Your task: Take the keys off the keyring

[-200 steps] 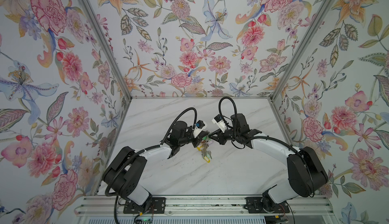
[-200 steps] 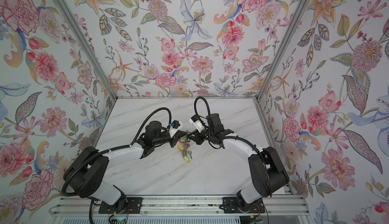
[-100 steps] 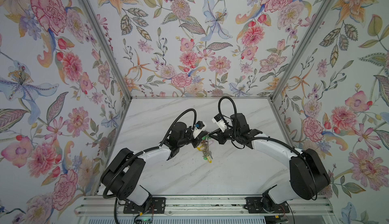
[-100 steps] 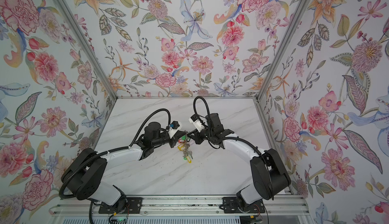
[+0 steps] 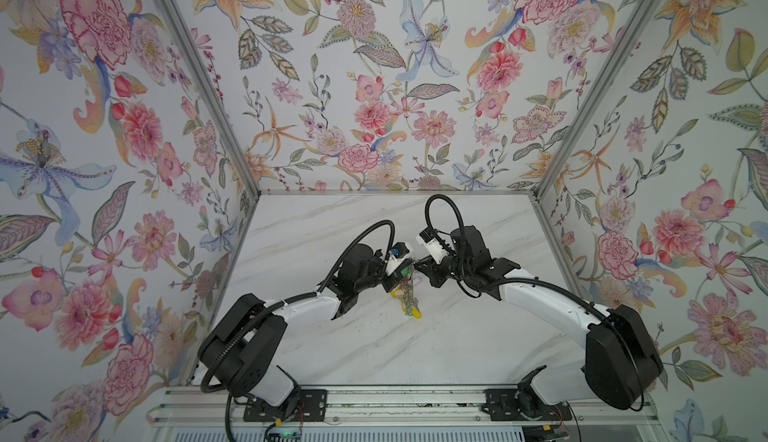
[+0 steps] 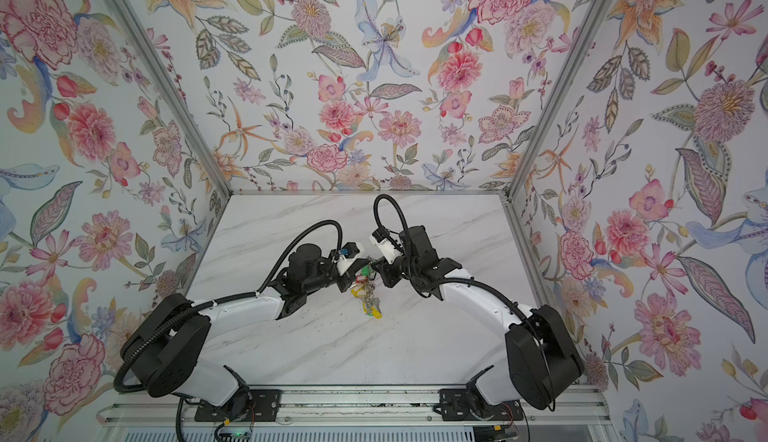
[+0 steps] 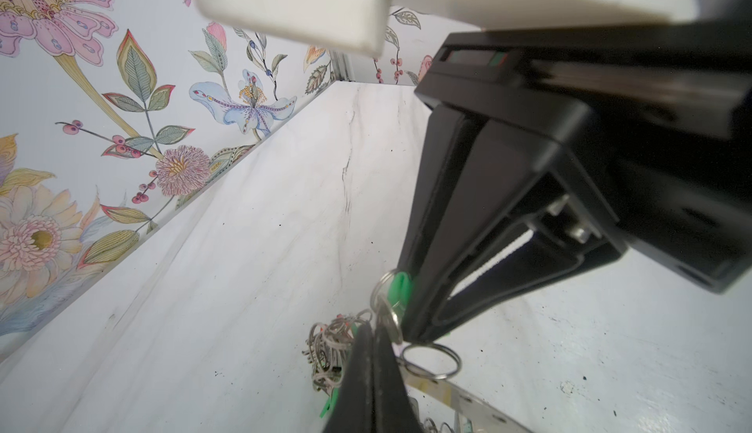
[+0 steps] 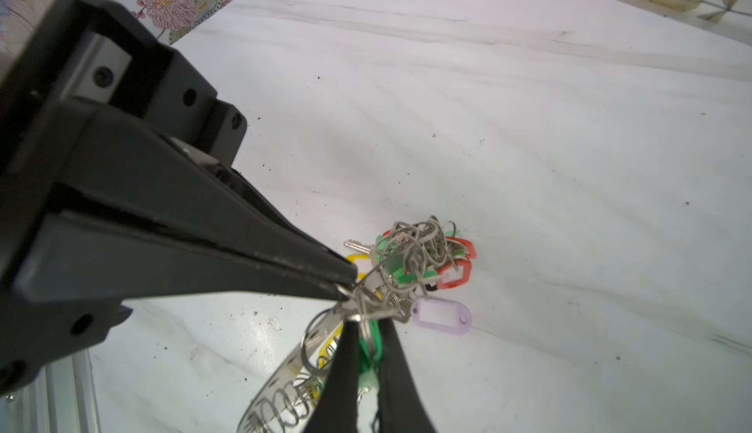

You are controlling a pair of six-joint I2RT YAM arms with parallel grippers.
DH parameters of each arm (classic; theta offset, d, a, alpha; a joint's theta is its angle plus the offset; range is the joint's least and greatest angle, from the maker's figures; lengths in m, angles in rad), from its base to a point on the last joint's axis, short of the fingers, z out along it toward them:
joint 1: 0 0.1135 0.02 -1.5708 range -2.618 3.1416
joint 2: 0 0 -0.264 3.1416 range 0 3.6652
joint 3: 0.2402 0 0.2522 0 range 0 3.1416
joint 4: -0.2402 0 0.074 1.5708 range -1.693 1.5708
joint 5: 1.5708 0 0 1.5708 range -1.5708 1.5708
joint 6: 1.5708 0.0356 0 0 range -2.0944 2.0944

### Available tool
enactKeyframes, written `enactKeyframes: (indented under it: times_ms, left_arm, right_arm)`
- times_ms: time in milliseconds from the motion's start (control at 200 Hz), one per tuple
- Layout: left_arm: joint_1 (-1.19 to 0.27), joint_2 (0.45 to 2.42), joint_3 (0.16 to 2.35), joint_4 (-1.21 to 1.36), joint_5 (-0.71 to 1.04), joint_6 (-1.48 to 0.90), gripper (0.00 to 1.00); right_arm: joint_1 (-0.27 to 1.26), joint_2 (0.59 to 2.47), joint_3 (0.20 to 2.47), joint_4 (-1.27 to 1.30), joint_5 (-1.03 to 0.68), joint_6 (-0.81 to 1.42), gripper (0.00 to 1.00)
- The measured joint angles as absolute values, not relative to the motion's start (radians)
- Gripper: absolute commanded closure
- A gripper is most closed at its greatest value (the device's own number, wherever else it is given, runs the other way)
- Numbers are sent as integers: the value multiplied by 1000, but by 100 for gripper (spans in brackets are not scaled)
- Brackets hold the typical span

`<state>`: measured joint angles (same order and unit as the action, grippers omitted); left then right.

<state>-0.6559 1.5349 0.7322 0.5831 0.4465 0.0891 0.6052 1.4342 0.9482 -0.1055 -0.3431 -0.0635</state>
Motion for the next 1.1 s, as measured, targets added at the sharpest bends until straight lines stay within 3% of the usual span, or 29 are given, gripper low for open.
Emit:
enactKeyframes:
  times_ms: [731, 1101]
  left_arm:
    - [-648, 1535, 731, 627, 465, 10, 100]
    - [-640, 1535, 731, 635, 491, 6, 100]
  right_arm:
    - [692, 1376, 920, -76, -134, -132, 100]
    - [770, 1367, 914, -53, 77, -196, 100]
